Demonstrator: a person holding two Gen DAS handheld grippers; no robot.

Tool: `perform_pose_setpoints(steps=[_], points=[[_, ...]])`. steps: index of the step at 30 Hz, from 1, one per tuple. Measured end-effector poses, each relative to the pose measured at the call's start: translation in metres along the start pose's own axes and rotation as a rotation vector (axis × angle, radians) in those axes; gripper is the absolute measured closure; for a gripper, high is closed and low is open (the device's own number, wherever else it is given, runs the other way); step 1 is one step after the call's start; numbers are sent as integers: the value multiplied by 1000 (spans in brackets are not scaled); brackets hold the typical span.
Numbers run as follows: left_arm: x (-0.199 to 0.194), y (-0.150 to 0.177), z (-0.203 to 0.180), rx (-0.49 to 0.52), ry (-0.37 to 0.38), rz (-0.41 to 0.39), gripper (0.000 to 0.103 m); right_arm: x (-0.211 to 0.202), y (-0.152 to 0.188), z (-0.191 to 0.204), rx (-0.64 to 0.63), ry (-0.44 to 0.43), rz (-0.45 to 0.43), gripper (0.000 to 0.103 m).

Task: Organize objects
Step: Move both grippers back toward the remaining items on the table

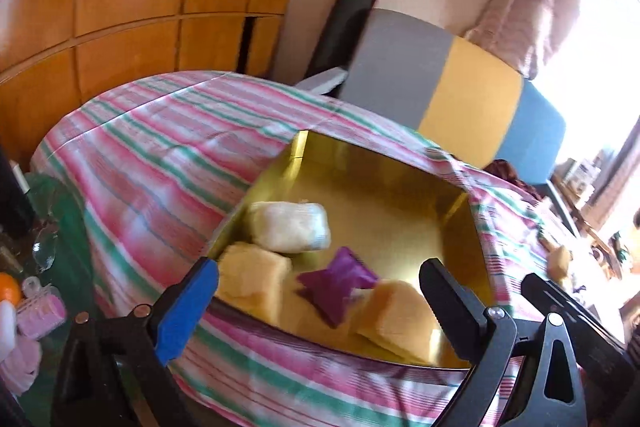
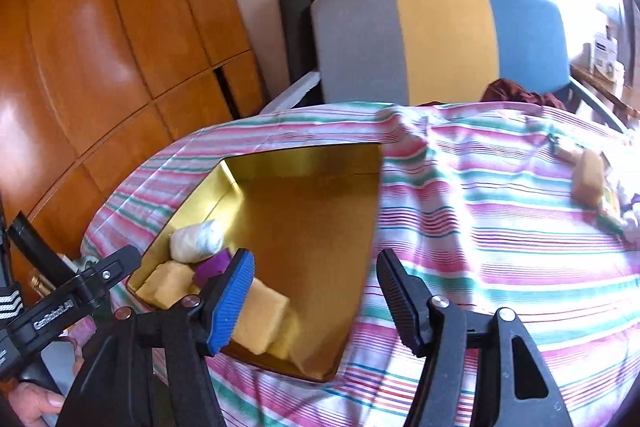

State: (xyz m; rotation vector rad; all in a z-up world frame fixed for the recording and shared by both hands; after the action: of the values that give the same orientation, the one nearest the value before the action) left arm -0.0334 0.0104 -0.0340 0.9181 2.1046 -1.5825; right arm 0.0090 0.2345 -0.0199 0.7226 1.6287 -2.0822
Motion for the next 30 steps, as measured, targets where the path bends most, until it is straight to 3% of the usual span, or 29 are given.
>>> perform_pose_setpoints(steps=[10,21,30], points=[[-8,27,-90,154,131,41,0,-23,18,-72,103,80,-1,38],[-1,72,-188,292,254,141,0,-52,42,-161,176,211,36,38],[-6,105,-258,411,338,182,0,-85,61,-241,328,314,18,38]])
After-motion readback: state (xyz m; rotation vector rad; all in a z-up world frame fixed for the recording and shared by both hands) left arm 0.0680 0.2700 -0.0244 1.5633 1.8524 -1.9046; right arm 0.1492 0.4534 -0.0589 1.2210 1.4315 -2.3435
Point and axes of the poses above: each gripper's, at about its wrist camera, not at the fingertips, and x roughly the way its jaws point, z to its left, y to its underside, the point moved 7 cm from there along x, roughly the way its jaws point, and after that the axes turned 4 degrees about -x, right-handed, at the moved point
